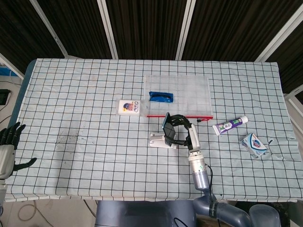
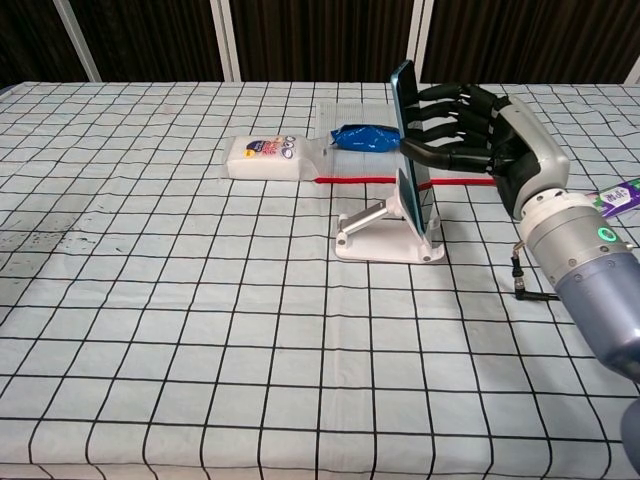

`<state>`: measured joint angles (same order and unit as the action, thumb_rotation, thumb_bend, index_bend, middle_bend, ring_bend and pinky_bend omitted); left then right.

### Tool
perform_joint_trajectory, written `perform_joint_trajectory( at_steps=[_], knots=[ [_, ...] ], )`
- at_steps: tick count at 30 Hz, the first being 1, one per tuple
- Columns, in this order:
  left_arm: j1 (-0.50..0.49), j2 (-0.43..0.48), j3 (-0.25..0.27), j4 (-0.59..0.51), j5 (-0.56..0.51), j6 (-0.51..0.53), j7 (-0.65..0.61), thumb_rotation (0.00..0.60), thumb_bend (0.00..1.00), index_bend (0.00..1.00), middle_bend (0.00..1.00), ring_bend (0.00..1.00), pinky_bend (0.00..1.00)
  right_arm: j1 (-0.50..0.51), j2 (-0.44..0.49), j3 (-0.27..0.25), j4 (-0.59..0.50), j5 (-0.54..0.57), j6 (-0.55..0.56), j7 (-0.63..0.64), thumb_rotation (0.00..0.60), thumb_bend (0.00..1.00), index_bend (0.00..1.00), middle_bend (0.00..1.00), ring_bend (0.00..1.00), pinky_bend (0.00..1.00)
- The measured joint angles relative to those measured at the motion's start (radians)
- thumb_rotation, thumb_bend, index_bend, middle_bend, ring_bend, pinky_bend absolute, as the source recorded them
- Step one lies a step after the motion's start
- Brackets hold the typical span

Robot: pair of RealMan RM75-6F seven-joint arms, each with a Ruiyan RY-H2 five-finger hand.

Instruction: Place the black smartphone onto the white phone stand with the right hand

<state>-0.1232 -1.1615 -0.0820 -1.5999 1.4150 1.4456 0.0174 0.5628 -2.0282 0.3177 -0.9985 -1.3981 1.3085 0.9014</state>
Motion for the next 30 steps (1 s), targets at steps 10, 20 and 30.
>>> perform_joint_trajectory(
  at_steps=[10, 20, 30],
  knots=[
    [0.000, 0.000, 0.000, 0.001, 0.000, 0.000, 0.000, 0.600, 0.00, 0.00, 0.00, 0.00, 0.00, -0.006, -0.007, -0.014, 0.008, 0.001, -0.009, 0.003, 0.600, 0.31, 0.57, 0.50, 0.42, 0.51],
    [0.000, 0.001, 0.000, 0.000, 0.000, -0.001, -0.002, 0.600, 0.00, 0.00, 0.00, 0.00, 0.00, -0.008, -0.025, -0.022, 0.028, 0.007, -0.019, -0.012, 0.600, 0.31, 0.56, 0.50, 0.41, 0.51],
    [-0.001, 0.001, -0.001, 0.001, 0.000, -0.002, -0.005, 0.600, 0.00, 0.00, 0.00, 0.00, 0.00, -0.013, -0.034, -0.033, 0.042, 0.001, -0.020, -0.022, 0.600, 0.31, 0.52, 0.47, 0.39, 0.49]
  ],
)
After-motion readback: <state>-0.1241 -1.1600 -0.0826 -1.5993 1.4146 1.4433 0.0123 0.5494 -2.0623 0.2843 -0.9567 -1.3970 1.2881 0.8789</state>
